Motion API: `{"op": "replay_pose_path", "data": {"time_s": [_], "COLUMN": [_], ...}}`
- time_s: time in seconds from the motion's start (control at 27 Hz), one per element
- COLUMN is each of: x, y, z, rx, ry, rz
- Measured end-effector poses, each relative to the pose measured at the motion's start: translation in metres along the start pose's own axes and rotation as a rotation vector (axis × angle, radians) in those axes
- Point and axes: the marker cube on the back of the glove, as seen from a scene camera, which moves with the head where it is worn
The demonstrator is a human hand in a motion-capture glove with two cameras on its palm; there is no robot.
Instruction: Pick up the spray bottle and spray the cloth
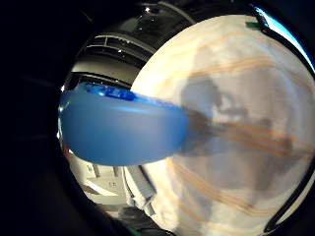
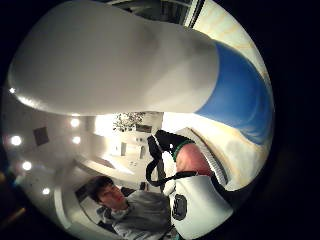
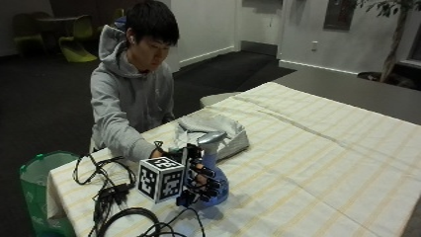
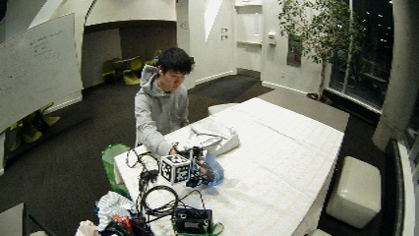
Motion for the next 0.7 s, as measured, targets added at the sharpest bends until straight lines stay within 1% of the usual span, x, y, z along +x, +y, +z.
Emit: {"op": "replay_pose_path", "data": {"time_s": [0.37,0.7], "x": [-0.002,-0.001], "y": [-0.006,-0.008], "z": [0.016,0.018], "rx": [-0.002,0.007], "ry": [-0.096,-0.117], "rz": [-0.007,0.0]}}
